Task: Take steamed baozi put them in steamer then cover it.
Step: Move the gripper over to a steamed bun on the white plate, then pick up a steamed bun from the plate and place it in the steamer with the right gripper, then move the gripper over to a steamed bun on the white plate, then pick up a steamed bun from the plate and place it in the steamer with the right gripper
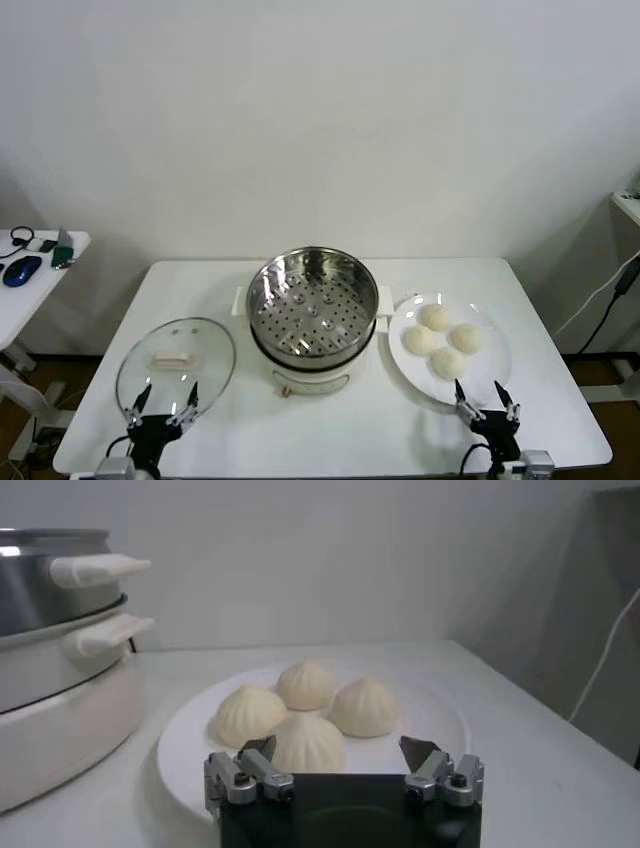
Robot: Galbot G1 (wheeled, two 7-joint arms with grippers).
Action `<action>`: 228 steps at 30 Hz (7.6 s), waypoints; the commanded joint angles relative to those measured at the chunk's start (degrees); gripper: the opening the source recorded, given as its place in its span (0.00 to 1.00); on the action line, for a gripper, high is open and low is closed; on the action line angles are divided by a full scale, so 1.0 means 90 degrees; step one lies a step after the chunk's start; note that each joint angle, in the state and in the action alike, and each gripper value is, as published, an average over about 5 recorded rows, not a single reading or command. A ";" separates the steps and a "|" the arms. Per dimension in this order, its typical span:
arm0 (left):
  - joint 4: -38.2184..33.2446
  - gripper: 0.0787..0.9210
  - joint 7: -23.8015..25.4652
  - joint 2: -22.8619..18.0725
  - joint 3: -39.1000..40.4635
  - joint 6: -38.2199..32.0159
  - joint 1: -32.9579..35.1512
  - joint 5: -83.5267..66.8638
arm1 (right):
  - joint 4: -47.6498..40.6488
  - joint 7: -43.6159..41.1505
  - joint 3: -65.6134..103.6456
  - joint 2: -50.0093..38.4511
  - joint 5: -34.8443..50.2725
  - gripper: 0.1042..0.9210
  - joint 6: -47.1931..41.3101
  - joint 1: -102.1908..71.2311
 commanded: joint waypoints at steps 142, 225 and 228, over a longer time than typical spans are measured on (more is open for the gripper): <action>0.0028 0.88 0.0022 0.0050 0.0459 -0.0287 0.0045 0.0523 | -0.6941 -0.6240 -1.1944 0.1711 -0.4057 0.69 0.5025 1.2577; -0.0133 0.88 0.0008 0.0024 0.0482 -0.0459 0.0179 0.0684 | -0.3966 -0.5684 -1.3677 -0.1859 0.0941 0.62 -0.1871 1.2922; -0.0158 0.88 0.0008 0.0023 0.0487 -0.0443 0.0165 0.0691 | -0.3780 -0.5955 -1.4153 -0.1911 0.1124 0.62 -0.1669 1.3899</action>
